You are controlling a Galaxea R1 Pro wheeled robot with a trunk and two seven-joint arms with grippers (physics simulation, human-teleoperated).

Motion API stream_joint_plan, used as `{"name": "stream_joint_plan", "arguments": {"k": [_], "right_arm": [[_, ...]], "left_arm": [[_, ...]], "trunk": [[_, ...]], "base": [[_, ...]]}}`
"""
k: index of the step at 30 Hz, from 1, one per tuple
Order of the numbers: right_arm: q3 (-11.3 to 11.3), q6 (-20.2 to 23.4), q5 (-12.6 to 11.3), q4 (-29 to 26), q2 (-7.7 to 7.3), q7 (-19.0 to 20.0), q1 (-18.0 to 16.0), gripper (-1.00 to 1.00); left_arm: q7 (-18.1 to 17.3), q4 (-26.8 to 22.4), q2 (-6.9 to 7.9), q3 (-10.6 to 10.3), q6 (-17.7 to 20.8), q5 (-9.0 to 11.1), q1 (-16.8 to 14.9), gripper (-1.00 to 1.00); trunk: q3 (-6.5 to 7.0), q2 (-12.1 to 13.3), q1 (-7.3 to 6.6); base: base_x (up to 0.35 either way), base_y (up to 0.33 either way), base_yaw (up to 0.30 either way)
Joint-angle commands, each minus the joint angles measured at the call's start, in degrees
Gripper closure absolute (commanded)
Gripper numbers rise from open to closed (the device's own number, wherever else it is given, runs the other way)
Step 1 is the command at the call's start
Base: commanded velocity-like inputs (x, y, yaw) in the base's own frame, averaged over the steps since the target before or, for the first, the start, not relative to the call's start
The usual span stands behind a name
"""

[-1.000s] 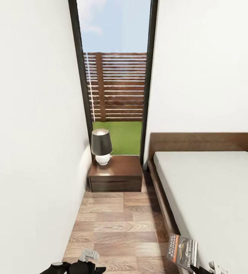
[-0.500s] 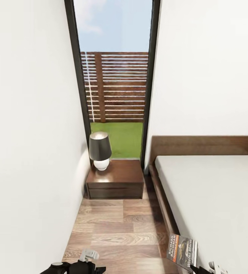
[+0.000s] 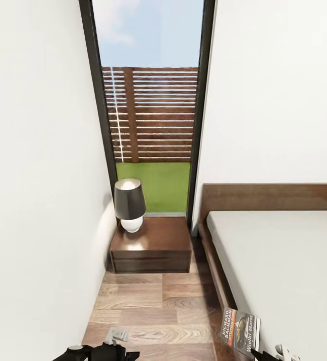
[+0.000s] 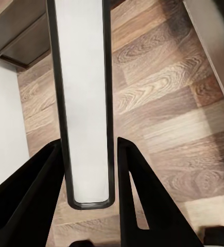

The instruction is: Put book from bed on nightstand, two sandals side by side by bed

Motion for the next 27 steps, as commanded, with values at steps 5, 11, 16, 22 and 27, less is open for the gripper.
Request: {"name": "stream_joint_plan", "arguments": {"k": [5, 11, 16, 22, 27], "right_arm": [[0.3, 0.1, -0.7, 0.0, -0.04, 0.1, -0.1, 1.00], [0.3, 0.1, -0.7, 0.0, -0.04, 0.1, -0.1, 1.00], [0.3, 0.1, -0.7, 0.0, -0.04, 0.1, -0.1, 1.00], [0.3, 0.1, -0.7, 0.0, -0.04, 0.1, -0.1, 1.00], [0.3, 0.1, -0.7, 0.0, -0.04, 0.1, -0.1, 1.00]], "left_arm": [[-0.1, -0.1, 0.01, 0.2, 0.0, -0.5, 0.0, -1.00], [-0.1, -0.1, 0.01, 0.2, 0.0, -0.5, 0.0, -1.00], [-0.2, -0.1, 0.01, 0.2, 0.0, -0.5, 0.0, -1.00], [-0.1, -0.1, 0.01, 0.2, 0.0, -0.5, 0.0, -1.00], [-0.1, -0.1, 0.01, 0.2, 0.0, -0.5, 0.0, -1.00]], "trunk": [[-0.13, -0.1, 0.07], [-0.13, -0.1, 0.07], [-0.13, -0.1, 0.07], [-0.13, -0.1, 0.07], [-0.13, -0.1, 0.07]], "base": [[0.247, 0.000, 0.000], [0.040, 0.000, 0.000], [0.069, 0.000, 0.000], [0.286, 0.000, 0.000], [0.293, 0.000, 0.000]]}}
